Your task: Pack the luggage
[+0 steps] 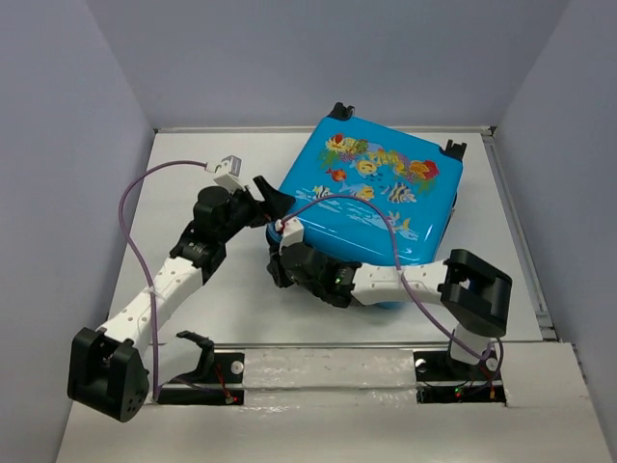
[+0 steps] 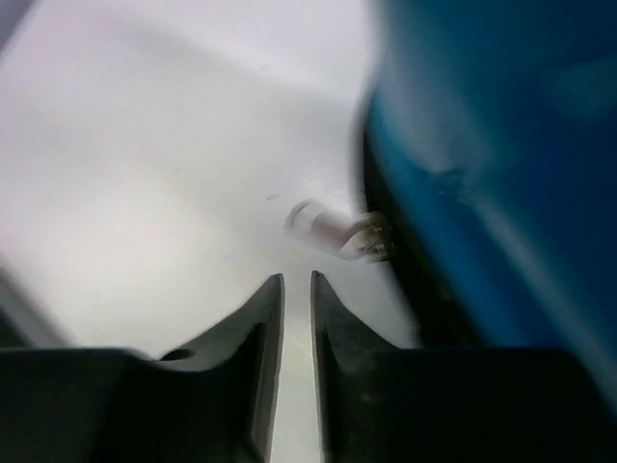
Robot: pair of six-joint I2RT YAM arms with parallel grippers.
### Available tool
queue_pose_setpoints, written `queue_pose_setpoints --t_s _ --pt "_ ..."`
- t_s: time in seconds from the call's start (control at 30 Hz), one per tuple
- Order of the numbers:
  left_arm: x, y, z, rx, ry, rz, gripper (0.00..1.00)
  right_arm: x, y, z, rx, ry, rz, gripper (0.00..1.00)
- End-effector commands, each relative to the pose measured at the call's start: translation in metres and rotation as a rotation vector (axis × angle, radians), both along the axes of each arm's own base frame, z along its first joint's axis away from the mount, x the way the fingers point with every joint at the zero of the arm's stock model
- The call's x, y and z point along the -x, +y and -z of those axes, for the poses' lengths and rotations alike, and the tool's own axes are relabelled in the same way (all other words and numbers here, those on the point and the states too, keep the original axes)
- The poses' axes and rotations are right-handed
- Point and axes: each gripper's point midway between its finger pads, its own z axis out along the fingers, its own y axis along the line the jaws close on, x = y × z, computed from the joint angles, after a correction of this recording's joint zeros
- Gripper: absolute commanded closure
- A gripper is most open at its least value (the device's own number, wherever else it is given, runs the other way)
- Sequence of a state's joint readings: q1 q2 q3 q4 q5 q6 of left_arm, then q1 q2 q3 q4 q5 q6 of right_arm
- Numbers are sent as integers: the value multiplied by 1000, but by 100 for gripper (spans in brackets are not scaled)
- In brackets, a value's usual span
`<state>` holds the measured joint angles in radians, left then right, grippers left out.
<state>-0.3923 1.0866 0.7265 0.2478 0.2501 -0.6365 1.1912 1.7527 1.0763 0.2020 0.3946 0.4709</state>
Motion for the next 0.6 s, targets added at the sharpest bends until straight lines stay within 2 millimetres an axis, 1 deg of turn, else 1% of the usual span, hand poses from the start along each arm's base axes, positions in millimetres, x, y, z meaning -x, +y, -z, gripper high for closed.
queue_pose_setpoints --t_s 0.0,0.03,0.07,0.1,0.17,0.2,0.23,0.27,0.3,0.37,0.4,0.43,0.47,0.5,0.53,0.57 --pt "29 -10 -18 -11 -3 104 1 75 15 -44 -103 143 -297 33" --pt "29 -7 -19 -24 -9 95 1 83 3 -71 -133 142 -316 24" --pt "26 -3 -17 -44 -7 69 1 89 -8 -78 -118 150 -329 14" --pt "23 1 -19 -62 -20 54 1 96 -24 -79 -77 170 -337 9" --pt "21 5 -19 -85 -25 37 1 94 -46 -100 -77 128 -299 3" --pt "18 10 -20 -101 -28 14 1 76 -72 -119 -83 99 -230 0" --pt "17 12 -20 -118 -38 4 1 64 -84 -139 -109 74 -193 0" --pt "16 17 -19 -135 -35 -17 1 49 -99 -152 -122 45 -143 0" --pt "15 18 -23 -142 -45 -23 1 7 -142 -170 -139 3 20 0" --pt "12 20 -25 -168 -57 -28 1 -39 -197 -183 -150 -35 216 0" --pt "10 21 -29 -171 -65 -33 1 -59 -231 -188 -149 -56 333 0" --pt "9 20 -31 -171 -68 -28 1 -93 -289 -186 -135 -67 517 0" --pt "10 18 -33 -170 -72 -19 1 -104 -317 -182 -124 -61 600 0" --pt "9 15 -35 -163 -71 -7 1 -113 -343 -173 -109 -37 669 0" --pt "9 14 -34 -162 -68 -1 1 -124 -389 -169 -117 -29 795 0" --pt "8 13 -35 -158 -66 1 1 -126 -408 -163 -117 -18 853 0"
